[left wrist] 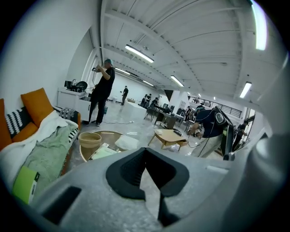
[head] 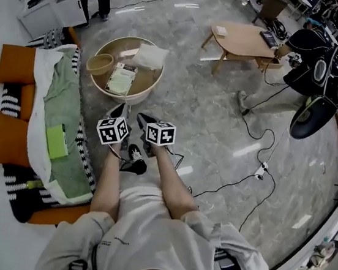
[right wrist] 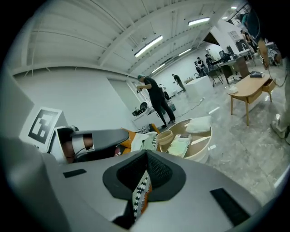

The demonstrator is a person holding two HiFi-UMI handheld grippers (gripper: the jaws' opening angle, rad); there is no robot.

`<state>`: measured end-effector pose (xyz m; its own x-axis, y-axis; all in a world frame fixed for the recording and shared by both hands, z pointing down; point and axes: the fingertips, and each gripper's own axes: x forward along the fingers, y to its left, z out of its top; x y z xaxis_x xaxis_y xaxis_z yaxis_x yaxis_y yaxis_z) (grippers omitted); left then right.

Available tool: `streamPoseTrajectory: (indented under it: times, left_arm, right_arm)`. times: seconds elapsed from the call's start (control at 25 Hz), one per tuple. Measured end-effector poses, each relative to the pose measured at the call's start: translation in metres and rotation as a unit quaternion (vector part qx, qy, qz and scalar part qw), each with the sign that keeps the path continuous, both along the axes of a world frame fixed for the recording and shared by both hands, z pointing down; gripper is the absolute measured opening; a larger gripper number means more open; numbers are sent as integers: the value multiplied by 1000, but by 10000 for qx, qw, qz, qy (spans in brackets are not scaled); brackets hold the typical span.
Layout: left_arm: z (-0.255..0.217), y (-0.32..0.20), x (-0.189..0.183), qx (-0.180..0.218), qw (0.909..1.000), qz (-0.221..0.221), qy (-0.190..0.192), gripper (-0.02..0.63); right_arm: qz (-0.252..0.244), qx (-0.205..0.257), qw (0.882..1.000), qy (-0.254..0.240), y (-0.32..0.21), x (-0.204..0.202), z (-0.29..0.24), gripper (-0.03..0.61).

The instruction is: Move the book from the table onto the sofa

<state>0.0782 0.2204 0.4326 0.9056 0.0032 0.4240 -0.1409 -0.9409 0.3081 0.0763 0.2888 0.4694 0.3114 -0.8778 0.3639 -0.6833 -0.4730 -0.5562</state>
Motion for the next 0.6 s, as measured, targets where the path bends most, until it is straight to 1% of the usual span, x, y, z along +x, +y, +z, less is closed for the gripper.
streamPoseTrajectory:
  times: [0.08,0.2,0.32,0.4,0.52,0.6]
  left_arm:
    - [3,-2,14,41,9999,62,-88,9]
    - [16,-6,34,179,9993,155,-275,9]
    - [18,-17,65,349,9986,303,-272,9]
    - [23,-28,71,368,9982,315,-341,9]
    - [42,-39,74,199,9980,273,-536,9]
    - [52,-44,90,41,9980,289,-560,9]
  right_arm:
    - [212,135,9996,-116,-3,20,-2,6]
    - [387,309,9985,-226,-10,44,-5,6]
    - [509,709,9957,-300,-22,79,-17,6]
    - [560,878,9937,-425,-33,86,-18,6]
    - [555,786,9937,-580,-46,92,-5,6]
    - [470,669,9950,-571,-55,108,0,6]
